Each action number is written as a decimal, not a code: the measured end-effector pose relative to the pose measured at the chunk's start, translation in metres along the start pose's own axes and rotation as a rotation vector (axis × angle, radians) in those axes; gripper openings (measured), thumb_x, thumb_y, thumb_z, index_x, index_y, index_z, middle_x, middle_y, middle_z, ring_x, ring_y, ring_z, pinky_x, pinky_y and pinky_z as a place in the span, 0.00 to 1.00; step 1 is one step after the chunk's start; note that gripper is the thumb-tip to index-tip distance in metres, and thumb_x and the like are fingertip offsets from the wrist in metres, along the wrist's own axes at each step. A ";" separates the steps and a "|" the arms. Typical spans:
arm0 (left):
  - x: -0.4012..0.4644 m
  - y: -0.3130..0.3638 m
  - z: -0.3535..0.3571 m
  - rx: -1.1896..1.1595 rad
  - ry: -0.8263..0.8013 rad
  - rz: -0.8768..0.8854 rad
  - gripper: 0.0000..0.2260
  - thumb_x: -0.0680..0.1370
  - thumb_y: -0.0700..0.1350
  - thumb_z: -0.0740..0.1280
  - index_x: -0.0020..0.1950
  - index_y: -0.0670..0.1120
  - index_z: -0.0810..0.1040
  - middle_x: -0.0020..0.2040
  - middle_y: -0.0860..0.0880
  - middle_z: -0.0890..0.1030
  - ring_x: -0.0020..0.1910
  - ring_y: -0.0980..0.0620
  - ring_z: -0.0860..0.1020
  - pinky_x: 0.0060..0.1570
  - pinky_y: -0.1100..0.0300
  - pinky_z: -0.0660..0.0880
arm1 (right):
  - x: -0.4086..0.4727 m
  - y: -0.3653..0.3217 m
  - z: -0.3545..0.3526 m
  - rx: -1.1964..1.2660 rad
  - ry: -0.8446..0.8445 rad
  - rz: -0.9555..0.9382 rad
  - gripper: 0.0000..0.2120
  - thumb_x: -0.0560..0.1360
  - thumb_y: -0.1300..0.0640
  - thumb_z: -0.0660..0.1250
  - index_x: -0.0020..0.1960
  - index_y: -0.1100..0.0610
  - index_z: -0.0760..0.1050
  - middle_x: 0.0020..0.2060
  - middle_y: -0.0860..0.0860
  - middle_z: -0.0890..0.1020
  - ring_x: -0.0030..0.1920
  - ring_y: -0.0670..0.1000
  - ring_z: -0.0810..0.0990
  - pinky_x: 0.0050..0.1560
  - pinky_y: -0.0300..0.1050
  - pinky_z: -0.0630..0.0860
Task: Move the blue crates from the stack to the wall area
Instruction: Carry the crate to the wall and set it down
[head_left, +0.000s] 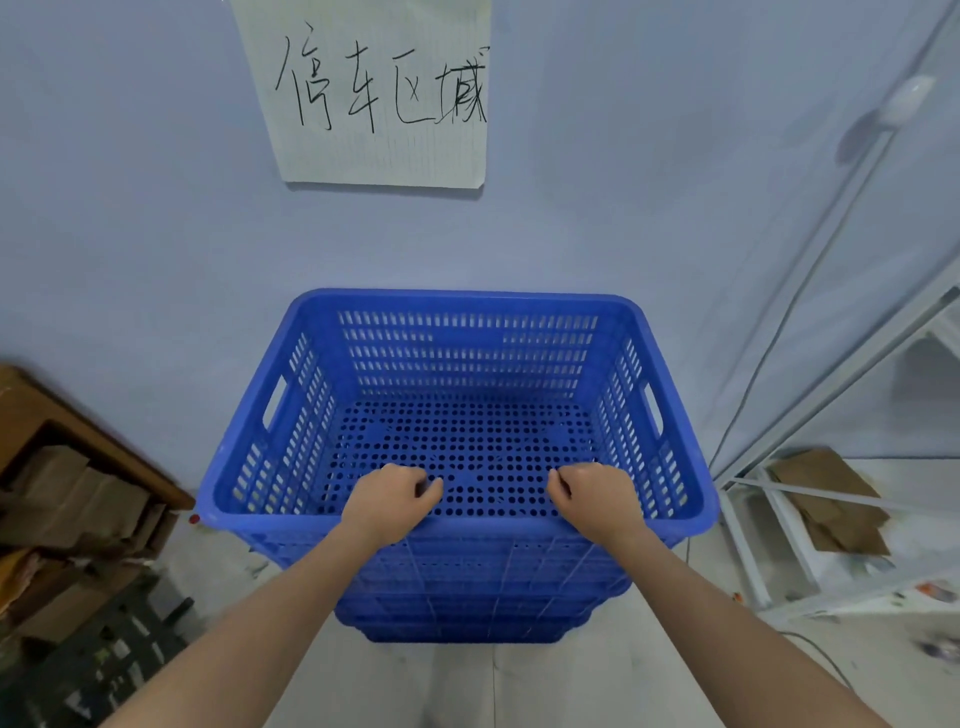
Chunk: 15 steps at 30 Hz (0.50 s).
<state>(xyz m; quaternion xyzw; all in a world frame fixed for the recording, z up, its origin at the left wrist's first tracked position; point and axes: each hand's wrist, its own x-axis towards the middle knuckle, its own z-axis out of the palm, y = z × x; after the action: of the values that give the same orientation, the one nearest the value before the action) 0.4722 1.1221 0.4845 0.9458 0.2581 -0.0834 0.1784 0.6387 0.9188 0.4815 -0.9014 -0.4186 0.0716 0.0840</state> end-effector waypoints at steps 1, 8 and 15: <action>0.000 0.000 0.000 0.003 0.006 0.001 0.20 0.82 0.55 0.53 0.32 0.50 0.60 0.27 0.50 0.62 0.26 0.52 0.60 0.27 0.62 0.57 | -0.001 0.001 0.000 -0.049 -0.016 -0.006 0.25 0.78 0.51 0.58 0.27 0.47 0.49 0.20 0.46 0.53 0.21 0.45 0.50 0.23 0.40 0.48; -0.009 0.004 -0.001 0.011 0.025 -0.020 0.21 0.82 0.53 0.54 0.30 0.49 0.59 0.26 0.49 0.61 0.25 0.51 0.58 0.26 0.60 0.57 | -0.007 -0.014 -0.011 -0.137 -0.103 0.178 0.23 0.83 0.50 0.50 0.29 0.53 0.58 0.24 0.51 0.61 0.25 0.51 0.58 0.25 0.44 0.58; -0.010 0.004 -0.010 0.134 -0.229 -0.068 0.20 0.82 0.55 0.52 0.34 0.48 0.65 0.30 0.49 0.64 0.27 0.51 0.62 0.31 0.57 0.65 | -0.020 -0.031 -0.014 -0.042 -0.265 0.266 0.18 0.83 0.46 0.46 0.56 0.56 0.69 0.32 0.49 0.66 0.34 0.54 0.69 0.42 0.52 0.74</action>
<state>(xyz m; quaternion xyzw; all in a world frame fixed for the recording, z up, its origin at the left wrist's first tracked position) 0.4661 1.1180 0.4979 0.9306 0.2617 -0.2140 0.1405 0.6057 0.9218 0.5026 -0.9330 -0.3048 0.1914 -0.0008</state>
